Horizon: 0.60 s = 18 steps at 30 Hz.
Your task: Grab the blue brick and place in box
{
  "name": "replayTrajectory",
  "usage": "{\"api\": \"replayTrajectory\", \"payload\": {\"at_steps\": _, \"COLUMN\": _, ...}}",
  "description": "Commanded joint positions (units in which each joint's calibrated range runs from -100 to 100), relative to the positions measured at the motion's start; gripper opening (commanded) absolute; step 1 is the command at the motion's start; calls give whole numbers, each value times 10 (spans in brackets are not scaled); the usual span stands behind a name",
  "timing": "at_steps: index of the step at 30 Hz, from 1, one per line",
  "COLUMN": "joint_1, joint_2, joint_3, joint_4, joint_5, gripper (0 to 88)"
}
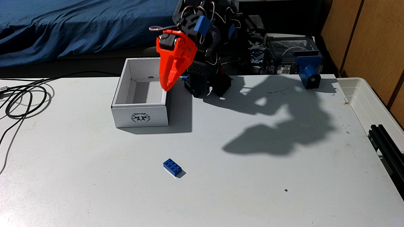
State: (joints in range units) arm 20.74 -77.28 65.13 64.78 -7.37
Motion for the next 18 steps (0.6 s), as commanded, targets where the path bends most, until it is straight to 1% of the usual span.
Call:
{"api": "replayTrajectory", "payload": {"at_steps": 1, "joint_1": 6, "joint_2": 21, "joint_3": -41, "joint_4": 9, "joint_5": -4, "gripper": 9}}
{"api": "replayTrajectory", "payload": {"at_steps": 7, "joint_1": 7, "joint_2": 149, "joint_3": -108, "joint_4": 8, "joint_5": -6, "gripper": 9}}
{"api": "replayTrajectory", "payload": {"at_steps": 11, "joint_1": 4, "joint_2": 251, "joint_3": -179, "joint_4": 14, "joint_5": -24, "gripper": 9}}
{"api": "replayTrajectory", "payload": {"at_steps": 18, "joint_1": -23, "joint_2": 438, "joint_3": -331, "joint_4": 71, "joint_5": -72, "gripper": 9}}
